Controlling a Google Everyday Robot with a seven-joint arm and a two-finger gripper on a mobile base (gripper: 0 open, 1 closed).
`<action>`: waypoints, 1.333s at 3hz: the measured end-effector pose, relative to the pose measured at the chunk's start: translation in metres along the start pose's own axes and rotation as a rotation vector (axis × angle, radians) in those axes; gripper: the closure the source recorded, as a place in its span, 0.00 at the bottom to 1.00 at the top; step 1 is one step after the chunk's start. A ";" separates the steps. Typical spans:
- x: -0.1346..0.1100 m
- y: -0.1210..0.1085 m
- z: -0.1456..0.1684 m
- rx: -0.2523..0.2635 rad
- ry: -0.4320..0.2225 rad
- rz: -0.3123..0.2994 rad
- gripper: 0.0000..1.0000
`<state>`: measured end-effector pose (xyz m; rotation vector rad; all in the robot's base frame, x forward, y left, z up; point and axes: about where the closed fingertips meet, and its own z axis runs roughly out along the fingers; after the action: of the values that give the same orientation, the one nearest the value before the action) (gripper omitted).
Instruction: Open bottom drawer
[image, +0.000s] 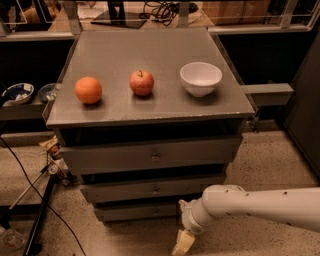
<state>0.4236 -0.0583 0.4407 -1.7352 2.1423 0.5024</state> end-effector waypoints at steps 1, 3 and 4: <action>0.002 0.003 0.007 0.003 0.008 0.012 0.00; 0.026 -0.002 0.052 -0.006 0.046 0.066 0.00; 0.039 -0.023 0.061 0.033 0.072 0.088 0.00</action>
Offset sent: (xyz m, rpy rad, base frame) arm -0.0005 0.0115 -0.0584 -0.0537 0.0449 -0.0314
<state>0.4404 -0.0677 0.3670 -1.6716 2.2715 0.4300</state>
